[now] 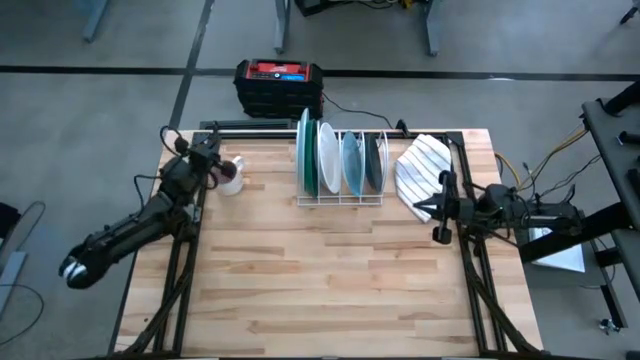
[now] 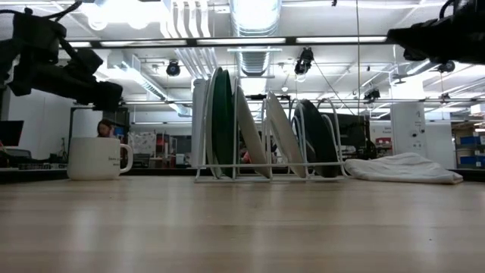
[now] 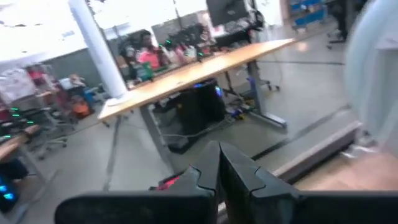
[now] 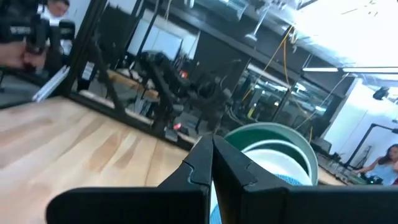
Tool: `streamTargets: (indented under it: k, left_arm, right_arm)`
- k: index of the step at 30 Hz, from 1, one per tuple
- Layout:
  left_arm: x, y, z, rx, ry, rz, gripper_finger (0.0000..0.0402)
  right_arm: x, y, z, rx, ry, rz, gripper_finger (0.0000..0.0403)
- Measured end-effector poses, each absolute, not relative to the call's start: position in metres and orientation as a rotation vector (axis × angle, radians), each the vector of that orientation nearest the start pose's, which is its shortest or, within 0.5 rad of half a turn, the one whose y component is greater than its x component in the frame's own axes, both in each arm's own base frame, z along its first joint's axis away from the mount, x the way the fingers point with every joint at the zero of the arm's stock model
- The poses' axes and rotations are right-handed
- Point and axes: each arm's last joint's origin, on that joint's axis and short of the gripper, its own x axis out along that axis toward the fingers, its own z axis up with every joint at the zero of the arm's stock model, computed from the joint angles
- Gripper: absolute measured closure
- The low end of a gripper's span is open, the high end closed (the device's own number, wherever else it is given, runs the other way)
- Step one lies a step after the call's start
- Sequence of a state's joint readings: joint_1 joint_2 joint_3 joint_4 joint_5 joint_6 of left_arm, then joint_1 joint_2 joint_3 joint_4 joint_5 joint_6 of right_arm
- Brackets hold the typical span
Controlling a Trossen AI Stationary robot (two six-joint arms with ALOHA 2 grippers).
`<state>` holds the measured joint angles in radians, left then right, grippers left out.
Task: Sort dishes
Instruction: Return to Home Position
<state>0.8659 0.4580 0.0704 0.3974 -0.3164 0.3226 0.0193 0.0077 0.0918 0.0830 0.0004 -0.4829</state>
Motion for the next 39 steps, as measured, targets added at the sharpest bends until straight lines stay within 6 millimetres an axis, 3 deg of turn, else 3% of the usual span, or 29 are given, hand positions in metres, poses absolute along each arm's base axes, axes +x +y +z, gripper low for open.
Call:
streamTargets:
  k: [9,20,39]
  left_arm:
    - [0.057,0.116,0.187,0.317,0.196,1.346,0.0401]
    - [0.056,0.116,0.187,0.304,0.165,1.341,0.0401]
    - [0.057,0.117,0.184,0.261,0.165,1.348,0.0401]
  right_arm:
    - [0.095,0.002,0.188,-0.485,-0.198,-0.032,0.0403]
    - [0.095,-0.001,0.184,-0.545,-0.130,-0.124,0.0403]
    - [0.096,-0.001,0.184,-0.548,-0.124,-0.127,0.0403]
